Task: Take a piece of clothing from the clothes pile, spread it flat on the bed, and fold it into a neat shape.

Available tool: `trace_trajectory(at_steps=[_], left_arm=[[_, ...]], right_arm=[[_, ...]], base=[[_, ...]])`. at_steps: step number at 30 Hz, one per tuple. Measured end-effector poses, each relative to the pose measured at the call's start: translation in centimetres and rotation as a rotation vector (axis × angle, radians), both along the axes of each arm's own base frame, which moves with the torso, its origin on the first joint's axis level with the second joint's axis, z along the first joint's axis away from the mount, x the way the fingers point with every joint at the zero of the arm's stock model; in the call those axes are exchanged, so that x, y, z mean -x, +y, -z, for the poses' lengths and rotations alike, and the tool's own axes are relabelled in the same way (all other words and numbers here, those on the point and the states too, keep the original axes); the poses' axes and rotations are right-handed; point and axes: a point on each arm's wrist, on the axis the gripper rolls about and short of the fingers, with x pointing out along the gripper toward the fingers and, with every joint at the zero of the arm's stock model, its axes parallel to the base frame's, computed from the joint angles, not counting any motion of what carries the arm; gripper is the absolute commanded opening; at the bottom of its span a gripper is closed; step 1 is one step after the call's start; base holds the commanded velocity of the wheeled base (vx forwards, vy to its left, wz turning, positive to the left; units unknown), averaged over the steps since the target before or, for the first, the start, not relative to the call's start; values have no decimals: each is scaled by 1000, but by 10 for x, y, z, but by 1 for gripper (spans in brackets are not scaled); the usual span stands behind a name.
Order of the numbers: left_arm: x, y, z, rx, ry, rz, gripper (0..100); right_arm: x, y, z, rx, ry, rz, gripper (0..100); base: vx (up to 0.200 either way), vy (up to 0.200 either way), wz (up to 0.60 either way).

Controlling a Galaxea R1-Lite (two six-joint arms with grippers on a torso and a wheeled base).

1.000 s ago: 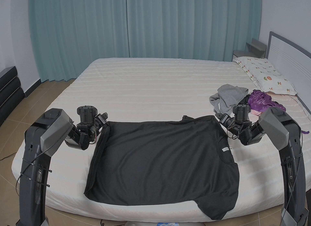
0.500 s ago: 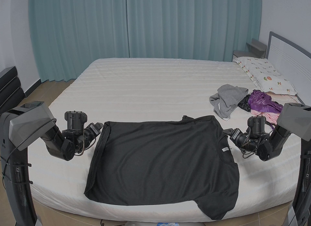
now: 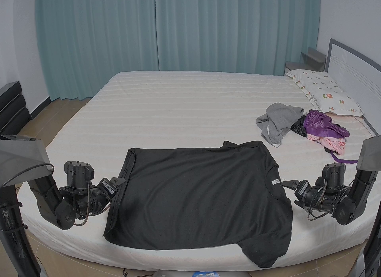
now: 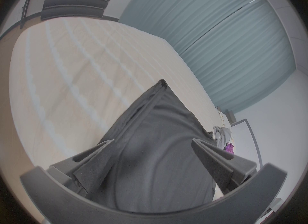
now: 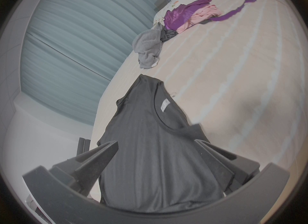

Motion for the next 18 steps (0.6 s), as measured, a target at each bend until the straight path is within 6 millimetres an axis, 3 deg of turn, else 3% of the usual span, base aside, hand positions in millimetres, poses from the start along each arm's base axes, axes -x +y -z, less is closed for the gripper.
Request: trace_trajectory(at_steps=[7, 18], left_arm=[[-1, -4, 6, 11, 16, 9, 100], [-10, -30, 22, -13, -3, 61, 100]], right_arm=[[7, 1, 2, -26, 24, -11, 100], [10, 7, 5, -39, 38, -22, 100]], base=[[0, 0, 0], [0, 0, 0]])
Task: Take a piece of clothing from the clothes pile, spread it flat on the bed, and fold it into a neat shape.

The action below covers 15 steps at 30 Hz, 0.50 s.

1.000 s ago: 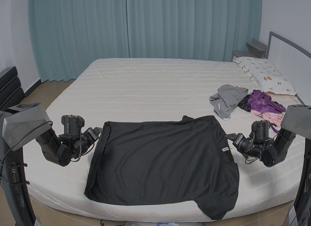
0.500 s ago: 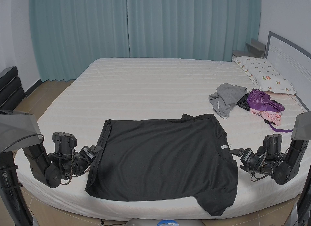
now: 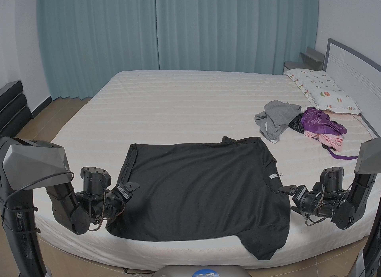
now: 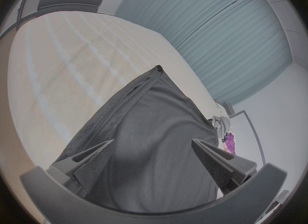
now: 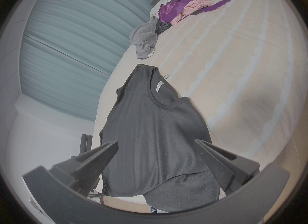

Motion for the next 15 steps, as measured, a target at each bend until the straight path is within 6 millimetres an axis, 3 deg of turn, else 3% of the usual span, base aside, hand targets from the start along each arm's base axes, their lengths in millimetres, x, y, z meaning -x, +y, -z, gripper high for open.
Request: trace_trajectory(at_steps=[5, 15], left_arm=[[-5, -4, 8, -25, 5, 9, 100], [-6, -1, 28, -233, 27, 14, 100]], right_arm=[[0, 0, 1, 0, 4, 1, 100], [0, -1, 2, 0, 9, 6, 100]], base=[[0, 0, 0], [0, 0, 0]])
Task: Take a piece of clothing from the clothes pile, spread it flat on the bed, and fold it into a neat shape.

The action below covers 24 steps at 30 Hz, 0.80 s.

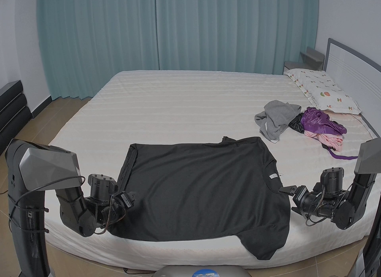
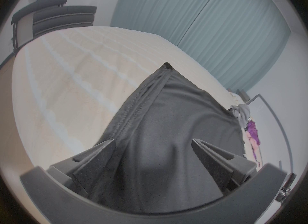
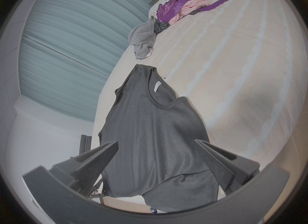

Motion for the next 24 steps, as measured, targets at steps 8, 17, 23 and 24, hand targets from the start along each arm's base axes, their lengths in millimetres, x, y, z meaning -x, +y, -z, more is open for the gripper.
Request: trace_trajectory(at_steps=[8, 17, 23, 24], left_arm=[[4, 22, 7, -51, 36, -44, 100], [2, 39, 0, -82, 27, -70, 100], [-5, 39, -4, -133, -3, -27, 100], [-7, 39, -4, -141, -7, -20, 100]], right_arm=[[0, -1, 0, -1, 2, 5, 100], [0, -1, 1, -2, 3, 6, 100], [0, -1, 1, -1, 3, 6, 100], [0, -1, 1, -1, 3, 6, 100]], base=[[0, 0, 0], [0, 0, 0], [0, 0, 0], [0, 0, 0]])
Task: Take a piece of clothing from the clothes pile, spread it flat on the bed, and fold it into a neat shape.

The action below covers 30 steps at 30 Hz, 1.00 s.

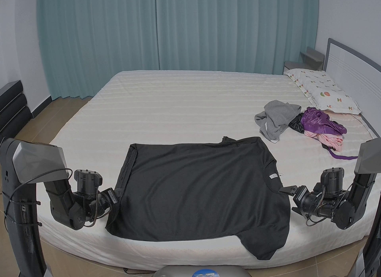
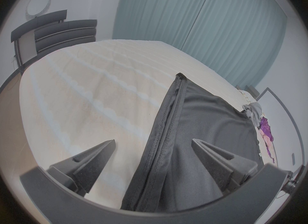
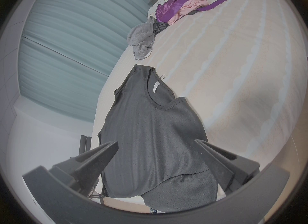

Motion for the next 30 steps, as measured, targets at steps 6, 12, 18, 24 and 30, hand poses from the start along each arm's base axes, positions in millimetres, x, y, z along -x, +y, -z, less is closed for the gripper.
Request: trace_trajectory(at_steps=[6, 12, 18, 24, 30], left_arm=[[-10, -2, 6, -55, 23, 47, 100], [-16, -1, 15, -113, 35, 91, 100], [-18, 11, 20, -143, 54, 79, 100], [-17, 35, 22, -215, 77, 62, 100], [-16, 57, 22, -237, 87, 9, 100]], right_arm=[[0, 0, 0, 0, 2, -2, 100], [0, 0, 1, 0, 3, -2, 100], [0, 0, 2, 1, 6, -1, 100], [0, 0, 3, 1, 11, -1, 100], [0, -2, 4, 1, 13, 5, 100]], base=[[0, 0, 0], [0, 0, 0], [0, 0, 0], [0, 0, 0], [0, 0, 0]])
